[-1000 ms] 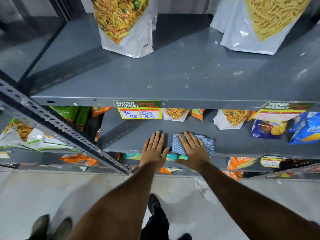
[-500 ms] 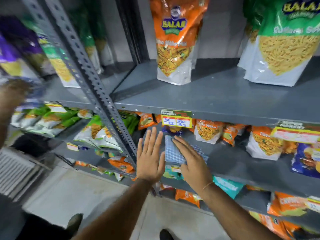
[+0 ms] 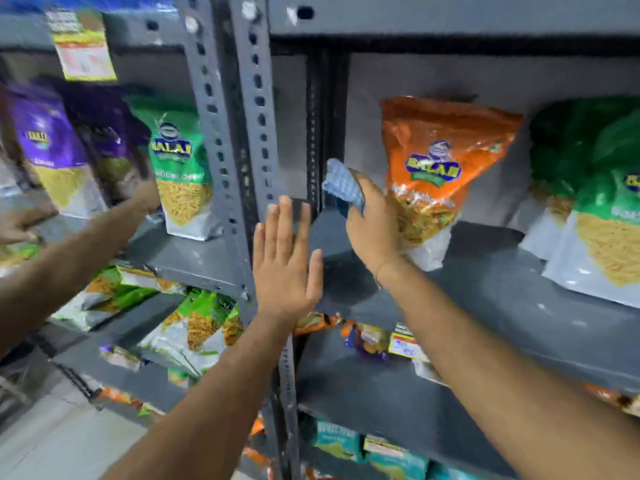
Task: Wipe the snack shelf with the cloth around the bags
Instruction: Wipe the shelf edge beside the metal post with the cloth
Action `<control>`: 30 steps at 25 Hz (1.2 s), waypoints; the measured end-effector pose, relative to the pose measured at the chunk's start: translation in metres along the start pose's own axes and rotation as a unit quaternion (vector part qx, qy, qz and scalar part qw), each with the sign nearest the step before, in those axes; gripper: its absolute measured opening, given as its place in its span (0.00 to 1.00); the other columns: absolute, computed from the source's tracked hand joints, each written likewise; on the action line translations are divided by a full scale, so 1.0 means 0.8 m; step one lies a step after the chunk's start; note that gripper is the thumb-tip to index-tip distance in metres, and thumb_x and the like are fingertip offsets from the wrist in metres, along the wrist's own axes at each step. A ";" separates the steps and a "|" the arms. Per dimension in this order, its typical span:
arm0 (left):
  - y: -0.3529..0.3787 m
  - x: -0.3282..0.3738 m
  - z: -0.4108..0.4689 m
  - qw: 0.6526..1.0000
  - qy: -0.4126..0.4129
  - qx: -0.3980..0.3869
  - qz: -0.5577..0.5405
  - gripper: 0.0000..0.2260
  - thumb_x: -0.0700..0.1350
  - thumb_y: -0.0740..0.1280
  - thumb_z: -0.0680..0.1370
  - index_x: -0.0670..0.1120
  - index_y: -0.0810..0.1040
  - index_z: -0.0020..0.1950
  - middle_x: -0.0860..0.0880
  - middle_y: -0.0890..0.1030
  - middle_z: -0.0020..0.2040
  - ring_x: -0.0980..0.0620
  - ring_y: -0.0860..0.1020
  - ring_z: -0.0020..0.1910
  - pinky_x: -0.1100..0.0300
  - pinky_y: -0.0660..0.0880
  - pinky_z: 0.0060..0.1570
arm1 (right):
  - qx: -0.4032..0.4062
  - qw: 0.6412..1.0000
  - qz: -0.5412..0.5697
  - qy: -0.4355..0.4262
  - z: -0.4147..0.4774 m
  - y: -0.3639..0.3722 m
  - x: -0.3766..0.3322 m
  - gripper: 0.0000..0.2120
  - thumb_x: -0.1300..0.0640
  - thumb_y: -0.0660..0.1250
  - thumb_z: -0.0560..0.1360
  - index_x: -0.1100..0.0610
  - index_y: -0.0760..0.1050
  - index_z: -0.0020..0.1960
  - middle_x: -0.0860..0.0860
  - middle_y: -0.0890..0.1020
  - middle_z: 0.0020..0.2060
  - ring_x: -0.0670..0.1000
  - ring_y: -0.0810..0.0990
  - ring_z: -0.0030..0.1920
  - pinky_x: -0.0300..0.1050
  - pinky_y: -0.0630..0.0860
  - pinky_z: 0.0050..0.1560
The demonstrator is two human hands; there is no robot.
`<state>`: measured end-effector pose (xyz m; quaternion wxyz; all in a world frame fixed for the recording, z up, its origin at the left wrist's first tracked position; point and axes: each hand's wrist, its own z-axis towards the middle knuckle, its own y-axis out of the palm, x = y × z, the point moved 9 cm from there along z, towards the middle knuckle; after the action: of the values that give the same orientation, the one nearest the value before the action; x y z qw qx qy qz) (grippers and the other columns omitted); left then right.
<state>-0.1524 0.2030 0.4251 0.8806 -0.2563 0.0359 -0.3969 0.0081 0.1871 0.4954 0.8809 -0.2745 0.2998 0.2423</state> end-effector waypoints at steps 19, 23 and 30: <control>0.015 -0.008 -0.012 0.989 0.090 0.109 -0.034 0.33 0.51 0.55 0.80 0.46 0.53 0.85 0.42 0.46 0.86 0.42 0.49 0.85 0.47 0.47 0.84 | -0.275 0.884 -0.316 0.207 0.123 0.178 0.250 0.22 0.47 0.57 0.80 0.50 0.69 0.72 0.57 0.76 0.68 0.61 0.76 0.65 0.51 0.72 0.65; 0.015 -0.007 -0.009 0.990 0.088 0.108 -0.030 0.33 0.50 0.55 0.80 0.45 0.55 0.85 0.41 0.47 0.86 0.41 0.50 0.85 0.46 0.47 0.84 | -0.323 0.880 -0.278 0.210 0.095 0.182 0.224 0.20 0.47 0.55 0.81 0.49 0.71 0.71 0.57 0.77 0.68 0.59 0.78 0.63 0.48 0.73 0.61; 0.014 -0.009 -0.009 0.989 0.089 0.110 -0.038 0.32 0.51 0.53 0.80 0.44 0.56 0.84 0.41 0.48 0.86 0.41 0.51 0.85 0.45 0.48 0.84 | -0.383 0.879 -0.280 0.059 -0.040 0.143 0.113 0.27 0.51 0.59 0.81 0.48 0.58 0.79 0.49 0.63 0.79 0.52 0.59 0.79 0.52 0.54 0.79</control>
<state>-0.1515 0.2112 0.4122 0.8810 -0.1228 0.0605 -0.4530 -0.0087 0.2747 0.3758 0.7188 -0.6765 0.1463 0.0648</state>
